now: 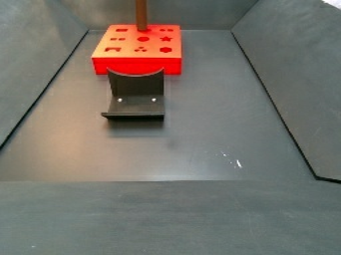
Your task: Insert the oval object.
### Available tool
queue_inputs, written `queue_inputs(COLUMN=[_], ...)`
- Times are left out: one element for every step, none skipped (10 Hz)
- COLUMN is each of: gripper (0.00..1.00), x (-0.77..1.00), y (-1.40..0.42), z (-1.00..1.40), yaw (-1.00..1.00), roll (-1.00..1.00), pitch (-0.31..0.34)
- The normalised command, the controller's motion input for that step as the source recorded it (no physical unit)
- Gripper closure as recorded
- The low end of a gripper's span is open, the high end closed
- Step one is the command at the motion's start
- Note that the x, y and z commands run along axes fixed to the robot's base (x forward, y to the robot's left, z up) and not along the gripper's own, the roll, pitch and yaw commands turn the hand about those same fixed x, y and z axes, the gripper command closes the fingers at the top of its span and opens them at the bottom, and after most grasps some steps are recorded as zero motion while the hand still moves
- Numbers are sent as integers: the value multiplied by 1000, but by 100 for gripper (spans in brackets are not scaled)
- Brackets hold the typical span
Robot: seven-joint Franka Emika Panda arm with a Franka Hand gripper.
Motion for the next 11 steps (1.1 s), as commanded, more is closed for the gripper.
queue_inputs(gripper=[100,100,100,100,100,100,100,100,100,100,100], x=[-60,-20,-26,-11,0,-171,-203,-283,-274,0,20], y=[0,-77,-200,-266,-23,154,226,320,240,0,0], z=[-83,-123,-97,-37,-106,-269,-226,-186,-194,-149,-134], yaw=[123,103,103,120,0,0,0,-9,0,340,526], roll=[-3,-16,-10,-23,-9,20,0,0,-70,-47,0], pitch=[-13,-33,-57,-76,-70,-56,-46,-30,-20,-11,-10])
